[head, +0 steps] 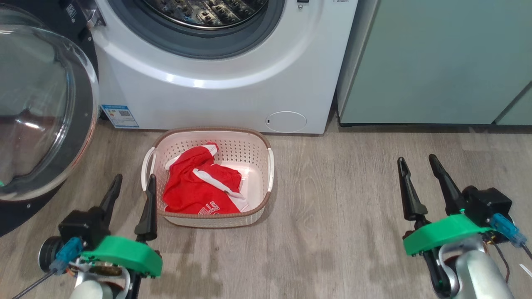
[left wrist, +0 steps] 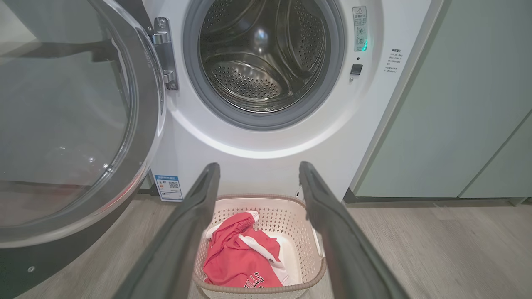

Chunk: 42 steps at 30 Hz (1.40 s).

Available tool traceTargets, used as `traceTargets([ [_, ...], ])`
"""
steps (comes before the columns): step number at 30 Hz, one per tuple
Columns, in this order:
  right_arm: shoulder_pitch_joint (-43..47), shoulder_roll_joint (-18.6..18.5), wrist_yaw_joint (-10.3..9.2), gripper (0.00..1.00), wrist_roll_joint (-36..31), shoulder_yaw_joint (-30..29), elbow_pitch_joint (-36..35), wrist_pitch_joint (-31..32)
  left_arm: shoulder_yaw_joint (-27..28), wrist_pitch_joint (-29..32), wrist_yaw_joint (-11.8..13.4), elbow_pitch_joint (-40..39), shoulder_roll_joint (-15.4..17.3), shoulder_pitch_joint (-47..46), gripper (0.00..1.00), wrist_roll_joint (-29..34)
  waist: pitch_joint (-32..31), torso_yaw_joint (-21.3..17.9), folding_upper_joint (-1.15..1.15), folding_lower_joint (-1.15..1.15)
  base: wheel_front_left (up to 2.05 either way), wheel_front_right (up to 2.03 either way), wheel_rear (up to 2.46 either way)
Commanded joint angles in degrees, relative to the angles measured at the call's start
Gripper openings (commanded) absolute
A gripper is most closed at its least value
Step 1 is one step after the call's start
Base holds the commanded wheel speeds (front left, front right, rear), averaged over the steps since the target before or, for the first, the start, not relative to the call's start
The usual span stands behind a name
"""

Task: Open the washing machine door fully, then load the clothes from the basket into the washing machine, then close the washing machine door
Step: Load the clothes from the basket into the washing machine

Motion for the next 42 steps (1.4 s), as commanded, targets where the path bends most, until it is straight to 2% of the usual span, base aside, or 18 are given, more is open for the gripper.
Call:
traceTargets([
  [1, -0.9, 0.1, 0.0, 1.0, 0.0, 1.2, -2.2, -0.1, 1.5, 0.0, 0.2, -1.7, 1.1, -1.7, 1.0, 0.6, 0.0, 0.0, 0.0, 0.0, 0.0, 0.0, 0.0],
  [22, -1.5, 0.1, 0.0, 1.0, 0.6, 1.4, -2.3, -0.4, 0.1, -1.0, 0.7, -1.9, 1.9, -2.7, 1.0, 0.2, 1.1, -0.1, 0.0, 0.0, 0.1, -0.1, 0.0],
  [42, -2.0, 0.1, 0.0, 1.0, 0.5, 1.4, -2.3, -0.4, -1.1, -1.7, 1.0, -1.0, 2.5, -3.6, 1.0, -0.2, 2.1, 0.0, 0.0, 0.0, 1.68, -1.68, 0.0],
])
